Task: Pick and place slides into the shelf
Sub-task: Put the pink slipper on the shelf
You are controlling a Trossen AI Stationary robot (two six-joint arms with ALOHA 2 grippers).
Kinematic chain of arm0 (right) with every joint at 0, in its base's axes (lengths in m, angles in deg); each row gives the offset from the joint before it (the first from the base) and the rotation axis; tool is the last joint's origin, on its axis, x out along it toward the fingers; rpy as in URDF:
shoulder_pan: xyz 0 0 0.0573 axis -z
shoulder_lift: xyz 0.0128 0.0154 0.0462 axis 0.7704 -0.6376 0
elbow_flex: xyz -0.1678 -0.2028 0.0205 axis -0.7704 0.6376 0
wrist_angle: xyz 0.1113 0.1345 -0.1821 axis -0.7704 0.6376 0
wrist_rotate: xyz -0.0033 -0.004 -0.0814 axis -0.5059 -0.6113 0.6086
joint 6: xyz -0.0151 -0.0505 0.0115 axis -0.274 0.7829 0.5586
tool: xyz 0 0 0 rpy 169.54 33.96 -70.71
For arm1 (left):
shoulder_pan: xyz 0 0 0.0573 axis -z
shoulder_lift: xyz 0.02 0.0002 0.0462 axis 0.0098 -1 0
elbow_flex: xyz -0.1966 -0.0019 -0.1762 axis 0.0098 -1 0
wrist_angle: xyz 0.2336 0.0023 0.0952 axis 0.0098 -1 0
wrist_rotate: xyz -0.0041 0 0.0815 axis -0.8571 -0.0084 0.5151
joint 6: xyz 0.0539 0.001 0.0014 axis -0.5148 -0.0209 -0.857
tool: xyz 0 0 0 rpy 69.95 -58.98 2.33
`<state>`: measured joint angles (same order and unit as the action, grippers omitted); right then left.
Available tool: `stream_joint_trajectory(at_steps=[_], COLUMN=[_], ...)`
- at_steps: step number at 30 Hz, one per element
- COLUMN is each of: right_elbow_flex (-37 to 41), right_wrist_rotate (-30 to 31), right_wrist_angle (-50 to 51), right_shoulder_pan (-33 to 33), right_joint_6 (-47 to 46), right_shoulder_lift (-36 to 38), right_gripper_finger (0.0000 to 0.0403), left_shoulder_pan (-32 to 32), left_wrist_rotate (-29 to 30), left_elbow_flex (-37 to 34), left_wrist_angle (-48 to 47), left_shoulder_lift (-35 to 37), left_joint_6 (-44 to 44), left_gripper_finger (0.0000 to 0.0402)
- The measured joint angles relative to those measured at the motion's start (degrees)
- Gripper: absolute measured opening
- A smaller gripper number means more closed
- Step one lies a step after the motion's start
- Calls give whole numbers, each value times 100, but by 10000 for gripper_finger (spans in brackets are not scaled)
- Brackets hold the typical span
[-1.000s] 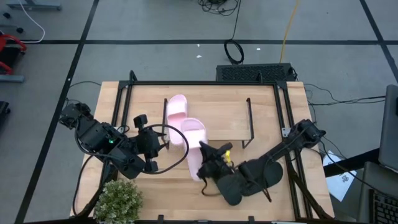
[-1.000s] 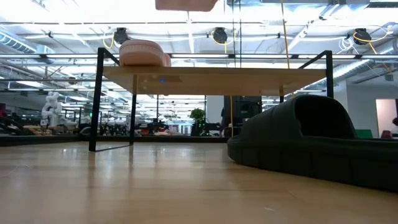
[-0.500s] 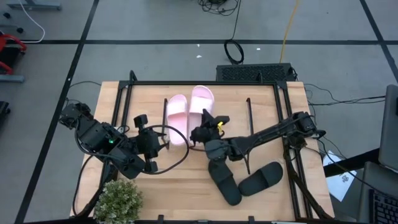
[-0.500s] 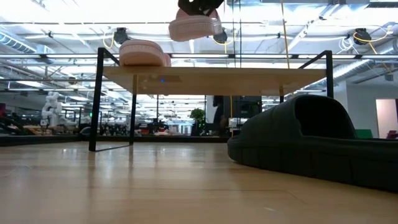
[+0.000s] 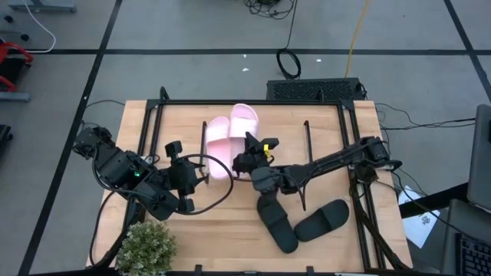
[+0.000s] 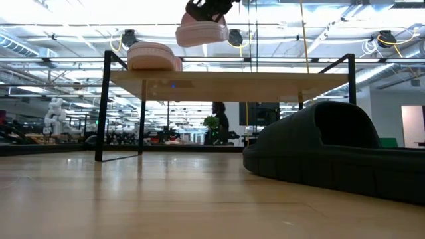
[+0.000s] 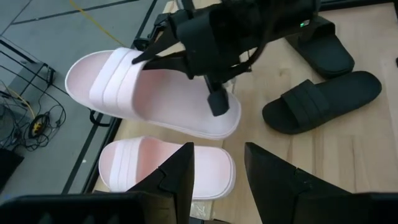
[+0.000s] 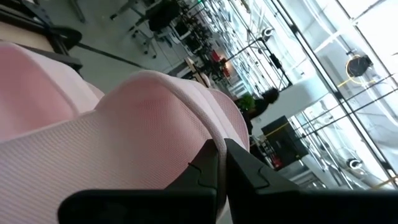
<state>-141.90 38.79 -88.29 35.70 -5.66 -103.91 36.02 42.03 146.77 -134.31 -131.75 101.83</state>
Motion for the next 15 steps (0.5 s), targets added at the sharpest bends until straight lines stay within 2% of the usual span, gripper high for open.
stream_joint_trajectory(at_steps=[10, 15], right_elbow_flex=[0, 4], right_wrist_rotate=[-15, -65], right_wrist_angle=[174, 806], right_shoulder_pan=[121, 94], right_joint_6=[-11, -619], right_shoulder_lift=[19, 218], right_gripper_finger=[0, 0], left_shoulder_pan=[-2, -2], left_wrist_rotate=[0, 0], left_elbow_flex=[0, 0], left_wrist_angle=[-2, -3], left_shoulder_lift=[0, 0], left_joint_6=[-6, -6], left_gripper_finger=[141, 141])
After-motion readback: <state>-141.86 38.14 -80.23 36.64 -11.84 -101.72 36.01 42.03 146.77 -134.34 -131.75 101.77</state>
